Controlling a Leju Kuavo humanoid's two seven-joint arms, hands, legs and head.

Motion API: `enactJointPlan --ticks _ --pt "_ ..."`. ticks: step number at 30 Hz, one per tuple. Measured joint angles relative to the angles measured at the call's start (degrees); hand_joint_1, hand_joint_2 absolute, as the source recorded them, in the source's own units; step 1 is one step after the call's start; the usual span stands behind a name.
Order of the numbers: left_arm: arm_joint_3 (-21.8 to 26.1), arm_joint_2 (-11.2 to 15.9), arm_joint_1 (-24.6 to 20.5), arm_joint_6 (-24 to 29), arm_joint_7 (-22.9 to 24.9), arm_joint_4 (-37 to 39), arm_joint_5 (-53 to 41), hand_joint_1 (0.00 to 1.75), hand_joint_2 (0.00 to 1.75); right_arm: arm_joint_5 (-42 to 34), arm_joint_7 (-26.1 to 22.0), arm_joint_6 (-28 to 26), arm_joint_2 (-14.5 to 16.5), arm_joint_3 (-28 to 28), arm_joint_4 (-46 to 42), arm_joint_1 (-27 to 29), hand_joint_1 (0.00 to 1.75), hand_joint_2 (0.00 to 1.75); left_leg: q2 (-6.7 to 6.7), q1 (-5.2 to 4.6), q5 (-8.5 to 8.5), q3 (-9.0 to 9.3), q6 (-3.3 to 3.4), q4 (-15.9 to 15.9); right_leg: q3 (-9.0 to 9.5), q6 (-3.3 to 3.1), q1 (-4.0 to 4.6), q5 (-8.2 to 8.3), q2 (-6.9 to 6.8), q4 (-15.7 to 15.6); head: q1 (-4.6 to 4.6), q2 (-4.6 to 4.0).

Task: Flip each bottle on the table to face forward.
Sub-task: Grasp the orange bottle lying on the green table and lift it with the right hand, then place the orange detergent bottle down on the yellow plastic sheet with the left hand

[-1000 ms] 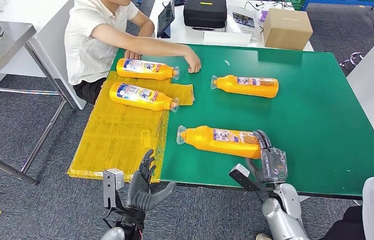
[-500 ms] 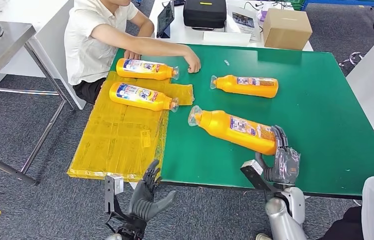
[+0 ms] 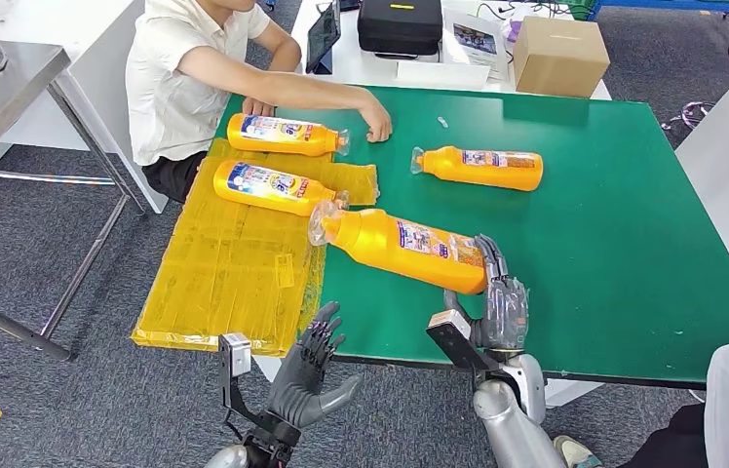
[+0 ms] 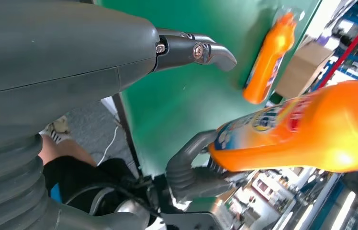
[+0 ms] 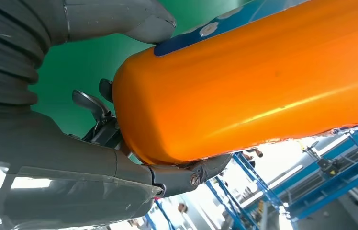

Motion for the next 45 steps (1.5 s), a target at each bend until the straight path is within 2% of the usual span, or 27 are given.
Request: enactJointPlan --ticks 5,10,17,24,32,41,42,44,45 --pt "0.36 -1.45 -1.35 -0.87 -1.89 0.51 -1.36 0.0 1.75 -3.64 0.91 1.32 -0.01 5.75 -1.02 -0.23 1.75 1.75 -0.01 0.0 0.0 0.0 0.0 0.0 0.0 0.0 0.01 0.0 -0.01 0.0 0.01 0.0" --pt "1.34 -3.44 -2.67 0.87 -4.0 0.39 -2.76 0.0 1.75 -5.94 1.17 2.85 0.1 10.87 -1.7 -0.21 1.75 1.75 0.0 0.01 0.0 0.01 0.0 0.0 0.0 0.0 0.01 0.0 0.0 0.01 0.01 0.0" --pt "3.9 -4.57 -2.97 4.0 -5.55 -1.01 -2.31 0.0 1.75 -8.58 0.97 4.32 0.48 15.72 -3.02 0.37 1.75 1.75 0.0 0.01 0.0 0.0 0.0 0.0 -0.02 0.0 0.01 0.0 0.0 0.01 0.0 0.0" --pt "5.75 -4.96 -3.02 5.12 -6.57 -2.75 -1.93 0.0 1.75 -9.52 0.96 5.09 0.59 18.3 -4.12 0.65 1.75 1.75 0.0 0.01 0.0 -0.01 0.0 0.0 -0.02 -0.01 0.0 0.0 0.0 0.01 0.01 0.0" --pt "7.41 -5.11 -3.59 8.12 -10.29 -5.13 -4.09 0.0 1.75 -10.32 1.05 6.98 0.62 20.97 -5.14 0.85 1.75 1.75 0.0 0.01 0.0 0.0 0.0 0.0 -0.02 -0.01 0.01 0.0 0.0 0.01 0.0 0.0" --pt "8.64 -5.19 -3.65 8.02 -11.18 -7.33 -4.11 0.0 1.75 -11.35 1.17 10.06 0.99 23.57 -5.16 1.07 1.74 1.75 0.0 0.01 0.0 -0.01 0.0 0.0 -0.02 -0.01 0.01 0.0 0.0 0.01 0.01 0.0" --pt "8.75 -5.22 -3.65 7.78 -11.23 -7.54 -4.01 0.23 1.75 -11.67 1.15 10.55 1.15 23.89 -5.12 1.12 1.74 1.75 0.0 0.01 0.0 -0.01 0.0 0.0 -0.02 -0.01 0.01 0.0 0.0 0.01 0.01 0.0" --pt "8.93 -5.25 -3.65 7.16 -11.28 -7.89 -3.69 0.89 1.75 -12.39 1.09 11.41 1.43 24.41 -4.98 1.16 1.75 1.75 0.0 0.01 0.0 -0.01 0.0 0.0 -0.03 -0.01 0.01 0.0 0.0 0.01 0.01 0.0" --pt "8.99 -5.25 -3.64 6.77 -11.28 -8.02 -3.41 1.32 1.75 -12.71 1.04 11.83 1.54 24.62 -4.9 1.16 1.74 1.75 0.0 0.01 0.0 -0.01 0.0 0.0 -0.03 -0.01 0.01 0.0 0.0 0.01 0.01 0.0"
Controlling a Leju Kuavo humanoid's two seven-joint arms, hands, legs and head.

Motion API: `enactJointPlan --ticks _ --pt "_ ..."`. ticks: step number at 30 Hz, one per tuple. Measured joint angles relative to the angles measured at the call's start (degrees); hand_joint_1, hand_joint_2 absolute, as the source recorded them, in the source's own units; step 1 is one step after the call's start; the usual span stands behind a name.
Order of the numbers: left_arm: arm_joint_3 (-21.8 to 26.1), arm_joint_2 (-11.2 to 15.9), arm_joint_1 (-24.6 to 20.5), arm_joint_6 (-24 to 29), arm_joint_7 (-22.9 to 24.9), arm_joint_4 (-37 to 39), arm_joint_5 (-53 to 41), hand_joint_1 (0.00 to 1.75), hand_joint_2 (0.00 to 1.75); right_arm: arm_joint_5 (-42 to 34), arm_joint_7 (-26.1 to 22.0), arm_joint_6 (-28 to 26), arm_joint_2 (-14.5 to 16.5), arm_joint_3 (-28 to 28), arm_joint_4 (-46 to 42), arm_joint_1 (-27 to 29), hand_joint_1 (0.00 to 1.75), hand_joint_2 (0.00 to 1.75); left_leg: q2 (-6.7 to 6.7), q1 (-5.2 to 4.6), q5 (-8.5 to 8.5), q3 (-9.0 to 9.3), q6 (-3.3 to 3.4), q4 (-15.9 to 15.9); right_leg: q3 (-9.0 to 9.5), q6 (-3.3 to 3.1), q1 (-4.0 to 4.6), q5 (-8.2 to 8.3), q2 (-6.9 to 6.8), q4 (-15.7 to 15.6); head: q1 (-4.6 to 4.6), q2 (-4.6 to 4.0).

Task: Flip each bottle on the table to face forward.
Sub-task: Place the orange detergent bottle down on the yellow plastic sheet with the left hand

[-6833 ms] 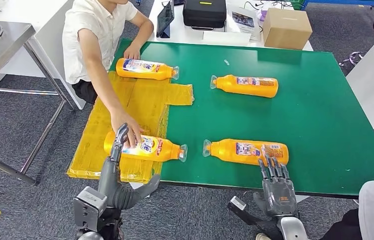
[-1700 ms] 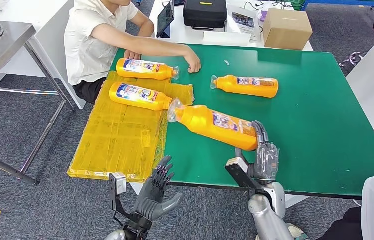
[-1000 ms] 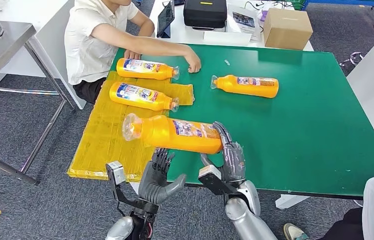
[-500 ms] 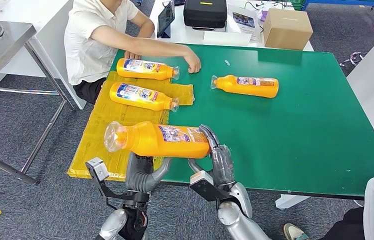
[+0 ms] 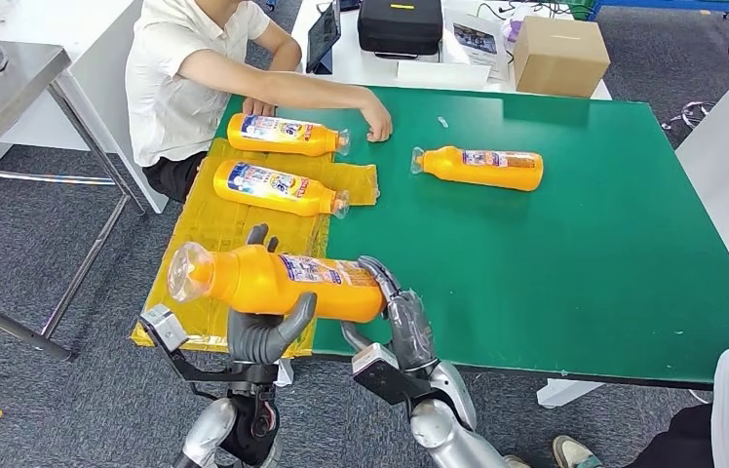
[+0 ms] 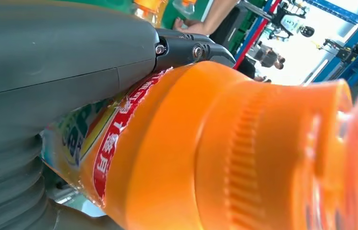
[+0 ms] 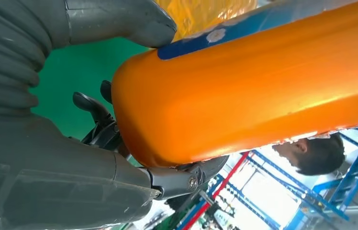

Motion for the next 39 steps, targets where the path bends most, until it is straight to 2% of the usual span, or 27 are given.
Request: enactJointPlan --ticks 1,3,13,17,18,19,21,22,23,27,31,33,35,39 --pt "0.04 0.0 0.0 -0.45 0.03 -0.12 0.36 1.53 1.75 -0.36 -0.06 0.48 0.1 0.18 0.09 0.0 1.73 1.75 0.0 0.0 0.0 0.0 0.0 0.0 0.0 0.0 0.0 0.0 0.0 0.0 0.0 0.0" --pt "0.11 0.0 0.01 -1.48 0.15 -0.29 1.15 1.75 1.75 -1.0 -0.22 1.47 0.31 0.52 0.34 -0.01 1.71 1.75 0.0 0.0 0.0 0.0 0.0 0.0 0.0 0.0 0.0 0.0 0.0 0.0 0.0 0.0" --pt "0.49 -0.15 -0.11 -2.59 0.27 -1.15 2.17 1.75 1.75 -2.21 -0.58 3.22 1.44 1.2 1.13 -0.39 1.7 1.75 0.01 0.0 0.0 0.0 0.0 0.0 -0.01 0.0 0.0 0.0 0.0 0.0 0.0 0.0" --pt "0.74 -0.17 -0.13 -2.74 0.33 -1.23 2.26 1.75 1.75 -2.36 -0.6 3.57 1.56 1.3 1.16 -0.38 1.56 1.75 0.0 0.0 0.0 0.0 0.0 0.0 -0.01 0.0 0.0 0.0 0.0 0.0 0.01 0.0" --pt "0.77 -0.17 -0.13 -2.93 0.43 -1.28 2.4 1.75 1.75 -2.58 -0.6 3.87 1.6 1.31 1.17 -0.38 1.39 1.75 0.01 0.0 0.0 0.0 0.0 0.0 -0.01 0.0 0.0 0.0 0.0 0.0 0.01 0.0" --pt "0.79 -0.17 -0.13 -3.24 0.61 -1.37 2.7 1.75 1.75 -2.95 -0.6 4.33 1.64 1.32 1.19 -0.38 1.1 1.75 0.01 0.0 0.0 0.0 0.0 0.0 -0.01 0.0 0.0 0.0 0.0 0.0 0.01 0.0" --pt "0.91 -0.17 -0.13 -4.19 1.35 -1.66 3.91 1.75 1.75 -4.0 -0.61 5.8 1.74 1.32 1.27 -0.38 0.37 1.75 0.01 0.0 0.0 0.0 0.0 0.0 -0.01 0.0 0.0 0.0 0.0 0.0 0.0 0.0" --pt "1.07 -0.17 -0.12 -4.86 2.01 -1.84 4.97 1.75 1.75 -4.67 -0.61 6.85 1.8 1.31 1.34 -0.38 0.13 1.75 0.01 0.0 0.0 0.0 0.0 0.0 -0.01 0.0 0.0 0.0 0.0 0.0 0.0 0.0" --pt "1.3 -0.16 -0.12 -5.57 2.79 -1.99 6.14 1.75 1.75 -5.36 -0.61 8.06 1.84 1.31 1.45 -0.38 0.02 1.75 0.01 0.0 0.0 0.0 0.0 0.0 -0.01 0.0 0.0 0.0 0.0 0.0 0.0 0.0" --pt "2.41 -0.12 -0.01 -7.38 4.69 -2.48 8.92 1.75 1.75 -7.21 -0.71 12.17 1.9 1.32 2.19 -0.36 0.0 1.75 0.01 0.01 0.0 0.0 0.0 0.0 -0.01 0.0 0.0 0.0 0.0 0.0 0.0 0.0" --pt "3.38 -0.1 0.12 -6.79 4.31 -2.92 8.22 1.75 1.75 -5.7 -1.72 11.82 1.87 1.73 2.97 -0.26 0.0 1.75 0.01 0.01 0.0 0.0 0.0 0.0 -0.03 0.0 0.0 0.0 0.0 0.0 -0.01 0.0" --pt "4.04 -0.19 0.47 -4.79 3.61 -4.01 5.37 1.75 1.75 -3.03 -1.99 8.57 1.46 1.9 3.11 0.36 0.0 1.75 0.01 0.01 0.0 0.0 0.0 0.0 -0.04 0.0 0.0 -0.01 0.0 0.0 -0.01 0.0" --pt "5.31 -0.28 1.04 -1.07 2.57 -5.89 -0.46 1.75 1.75 1.07 -1.93 2.9 0.38 1.64 2.75 2.04 0.0 1.75 -0.01 0.0 -0.01 -0.02 0.0 0.0 -0.04 0.0 0.0 -0.01 -0.01 -0.01 0.0 0.0" --pt "8.45 0.37 2.44 9.68 -0.16 -8.82 -18.63 1.75 1.75 7.33 -1.66 -7.84 -2.18 -1.79 -0.37 7.31 0.0 1.75 -0.05 0.0 -0.02 -0.13 -0.01 0.0 -0.11 0.0 -0.01 -0.02 -0.03 -0.01 0.01 0.0"
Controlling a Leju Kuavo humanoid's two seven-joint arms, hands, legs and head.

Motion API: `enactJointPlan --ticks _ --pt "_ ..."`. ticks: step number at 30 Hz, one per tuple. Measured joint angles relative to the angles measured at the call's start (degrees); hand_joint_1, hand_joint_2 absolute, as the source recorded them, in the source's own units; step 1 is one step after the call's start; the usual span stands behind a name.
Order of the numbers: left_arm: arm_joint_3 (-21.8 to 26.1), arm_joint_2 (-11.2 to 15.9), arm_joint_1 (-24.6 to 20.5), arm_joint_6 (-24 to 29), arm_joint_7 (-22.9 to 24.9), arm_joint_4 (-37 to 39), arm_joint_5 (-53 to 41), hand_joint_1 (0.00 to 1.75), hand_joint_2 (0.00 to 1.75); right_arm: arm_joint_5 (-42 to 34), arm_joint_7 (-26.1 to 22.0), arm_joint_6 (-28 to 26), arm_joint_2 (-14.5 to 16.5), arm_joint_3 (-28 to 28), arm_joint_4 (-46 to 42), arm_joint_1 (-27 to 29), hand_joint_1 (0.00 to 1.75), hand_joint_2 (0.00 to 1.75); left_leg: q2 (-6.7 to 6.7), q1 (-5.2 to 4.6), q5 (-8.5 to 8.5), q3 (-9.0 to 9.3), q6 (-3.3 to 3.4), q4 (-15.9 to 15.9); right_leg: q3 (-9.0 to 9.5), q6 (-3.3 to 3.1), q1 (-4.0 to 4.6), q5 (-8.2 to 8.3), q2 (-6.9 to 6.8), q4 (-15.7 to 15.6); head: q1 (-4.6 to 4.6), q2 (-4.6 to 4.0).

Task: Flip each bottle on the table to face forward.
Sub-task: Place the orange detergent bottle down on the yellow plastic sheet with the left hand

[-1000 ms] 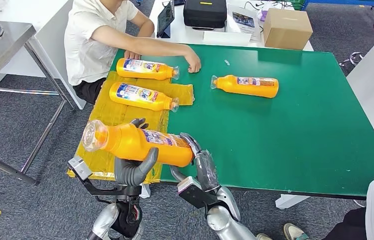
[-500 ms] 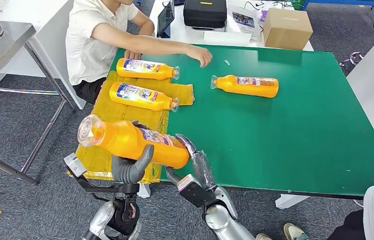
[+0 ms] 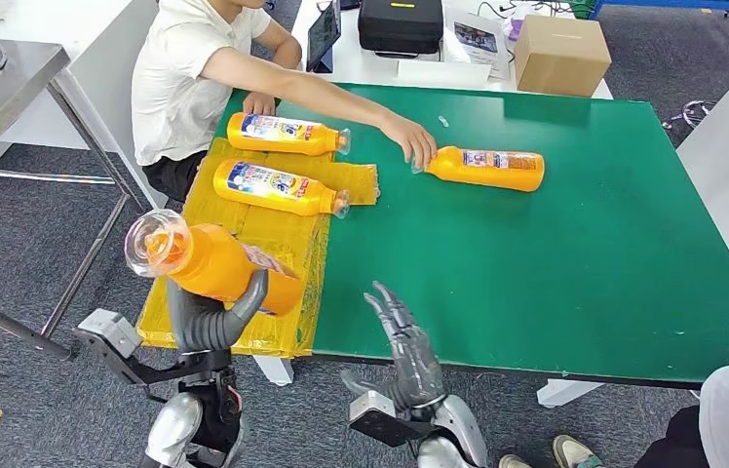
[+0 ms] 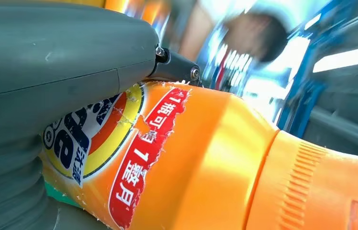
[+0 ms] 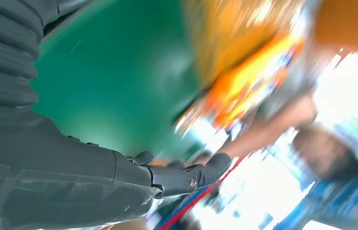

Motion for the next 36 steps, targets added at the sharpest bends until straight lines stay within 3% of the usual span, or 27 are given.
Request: enactJointPlan --ticks 4,7,10,14,18,22,32,36 --pt "1.93 1.75 1.19 10.15 0.9 -0.96 -22.48 1.75 1.75 5.51 -1.24 -3.36 -0.01 -9.28 -7.22 5.37 0.0 1.75 -0.01 0.0 0.0 -0.05 0.0 0.0 -0.07 0.0 0.0 0.0 -0.01 -0.01 -0.01 0.0" --pt "2.34 3.11 1.47 13.61 4.44 -0.23 -37.64 1.75 1.75 5.52 -1.49 -3.48 1.0 -16.71 -14.69 8.59 0.0 1.75 0.0 0.01 0.0 -0.06 0.0 0.0 -0.1 -0.01 0.0 -0.01 0.0 -0.01 0.0 0.0" --pt "2.35 3.95 0.82 13.78 8.28 2.01 -47.01 1.75 1.75 4.6 -1.58 -3.69 1.59 -20.98 -20.35 10.12 0.0 1.75 0.07 0.0 0.0 -0.04 0.0 -0.01 -0.12 -0.02 0.0 0.01 0.02 -0.01 0.01 0.0" --pt "1.92 4.7 -1.35 12.93 12.81 6.06 -56.17 1.75 1.75 3.94 -1.68 -3.75 2.07 -22.72 -23.54 11.02 0.0 1.75 0.08 0.0 0.02 -0.01 0.01 0.0 -0.1 -0.02 0.0 0.02 0.01 -0.01 -0.01 0.0" --pt "0.56 5.59 -5.67 7.37 21.32 14.29 -69.92 1.75 1.75 1.4 -1.68 -3.75 2.01 -22.52 -23.66 10.61 0.0 1.75 0.08 0.0 0.03 0.01 0.0 0.0 -0.05 -0.03 0.0 0.03 0.01 0.01 0.0 0.0" --pt "-0.22 6.04 -9.9 4.37 24.67 22.75 -73.9 1.75 1.75 -0.89 -1.68 -3.74 1.68 -21.64 -23.16 9.72 0.0 1.75 0.12 0.0 0.05 0.02 -0.01 0.0 -0.07 -0.03 0.0 0.05 0.03 0.02 -0.01 0.0" --pt "-1.98 5.77 -17.92 1.43 26.87 36.85 -79.53 1.75 1.75 -4.73 -1.7 -3.73 0.94 -17.43 -19.75 6.57 0.0 1.75 0.1 0.0 0.05 -0.02 -0.01 0.0 -0.08 -0.02 0.0 0.04 0.03 0.02 -0.01 0.0" --pt "-2.73 5.32 -20.29 -0.89 26.86 41.35 -79.59 1.58 1.75 -5.36 -1.7 -3.75 0.6 -15.49 -18.25 5.67 0.0 1.75 0.08 0.0 0.05 -0.02 -0.01 0.0 -0.06 -0.02 0.0 0.04 0.02 0.02 -0.01 0.0"
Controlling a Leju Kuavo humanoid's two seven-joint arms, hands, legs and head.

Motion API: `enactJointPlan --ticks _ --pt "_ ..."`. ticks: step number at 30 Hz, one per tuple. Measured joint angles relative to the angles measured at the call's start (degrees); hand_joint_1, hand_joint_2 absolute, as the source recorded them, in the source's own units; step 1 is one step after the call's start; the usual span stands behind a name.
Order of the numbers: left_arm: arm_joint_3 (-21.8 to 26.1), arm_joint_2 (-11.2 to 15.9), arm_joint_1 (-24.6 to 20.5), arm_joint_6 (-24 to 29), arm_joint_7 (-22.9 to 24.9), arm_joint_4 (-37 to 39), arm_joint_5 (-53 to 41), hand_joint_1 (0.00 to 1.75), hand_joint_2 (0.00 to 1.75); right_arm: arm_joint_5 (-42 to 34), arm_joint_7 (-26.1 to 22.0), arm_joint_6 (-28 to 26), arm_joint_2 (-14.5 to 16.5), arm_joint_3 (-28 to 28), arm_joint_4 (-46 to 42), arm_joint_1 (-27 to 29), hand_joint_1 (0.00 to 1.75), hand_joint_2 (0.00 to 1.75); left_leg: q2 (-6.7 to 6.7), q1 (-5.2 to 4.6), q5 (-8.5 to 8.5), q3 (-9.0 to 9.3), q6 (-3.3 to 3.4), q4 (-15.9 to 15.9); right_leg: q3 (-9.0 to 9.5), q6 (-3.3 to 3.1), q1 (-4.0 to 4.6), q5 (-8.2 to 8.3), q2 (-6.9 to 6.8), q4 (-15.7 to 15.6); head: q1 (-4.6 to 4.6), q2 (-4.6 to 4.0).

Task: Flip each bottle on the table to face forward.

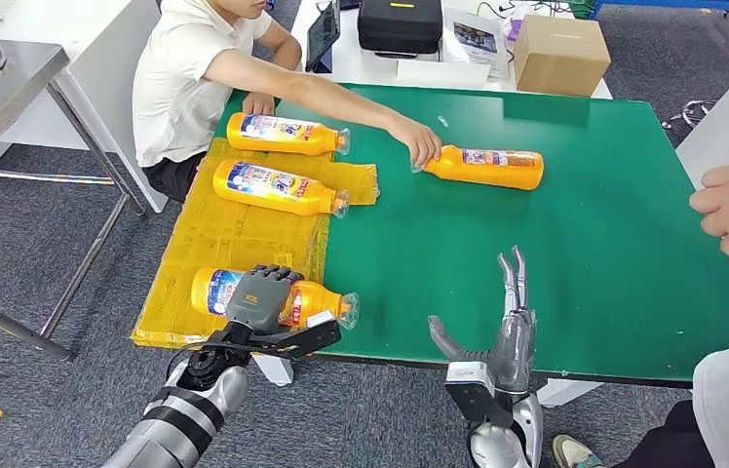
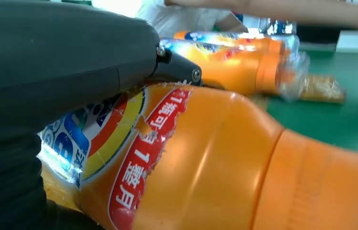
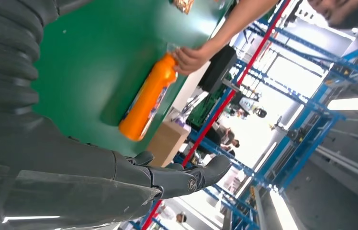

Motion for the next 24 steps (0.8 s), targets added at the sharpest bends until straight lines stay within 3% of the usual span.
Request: enactJointPlan --ticks 4,10,12,14,16,21,24 --pt "0.0 -0.44 -2.55 -4.88 -1.73 3.11 3.35 0.35 1.75 -1.18 0.0 0.01 -0.44 1.6 1.1 -0.53 0.0 1.75 -0.12 0.0 0.0 0.04 0.0 0.0 0.09 0.01 0.0 -0.02 -0.07 0.0 -0.02 0.0" --pt "0.07 -0.59 -5.69 -15.22 -4.92 6.67 9.79 0.34 1.75 -3.8 0.0 0.01 -1.28 3.15 2.4 -1.43 0.0 1.75 -0.26 0.0 0.0 0.26 0.0 -0.01 0.35 0.01 -0.01 -0.03 -0.18 -0.01 0.0 0.0" --pt "0.08 -0.67 -6.07 -15.86 -5.14 7.3 10.23 0.51 1.75 -4.02 0.0 0.01 -1.51 3.38 2.69 -1.51 0.0 1.75 -0.26 0.0 0.0 0.28 0.0 -0.01 0.38 0.01 -0.01 -0.03 -0.19 -0.01 0.01 0.0" --pt "0.08 -0.67 -6.48 -16.95 -5.22 7.97 10.92 0.8 1.75 -4.47 0.0 0.0 -1.7 3.54 2.97 -1.64 0.0 1.75 -0.27 -0.01 0.0 0.34 0.0 -0.01 0.46 0.01 -0.01 -0.03 -0.21 -0.01 0.0 0.0" --pt "0.08 -0.55 -7.14 -18.77 -5.25 8.76 12.2 0.89 1.75 -5.23 0.0 0.0 -1.9 3.62 3.2 -1.83 0.0 1.75 -0.28 0.0 0.0 0.44 0.0 -0.01 0.56 0.01 -0.01 -0.04 -0.22 -0.01 -0.01 0.0" --pt "0.07 -0.1 -9.22 -23.45 -6.31 11.12 16.39 0.43 1.75 -7.01 -0.01 0.0 -2.55 3.69 3.9 -2.58 0.0 1.75 -0.28 0.0 0.0 0.62 0.0 -0.02 0.72 0.01 -0.01 -0.03 -0.21 -0.01 -0.01 0.0" --pt "0.07 0.1 -10.24 -26.33 -7.49 12.46 19.06 0.36 1.75 -7.8 -0.01 0.0 -2.87 3.84 4.28 -3.11 0.0 1.75 -0.28 0.0 0.0 0.75 0.0 -0.02 0.86 0.01 -0.01 -0.04 -0.22 -0.01 -0.01 0.0"
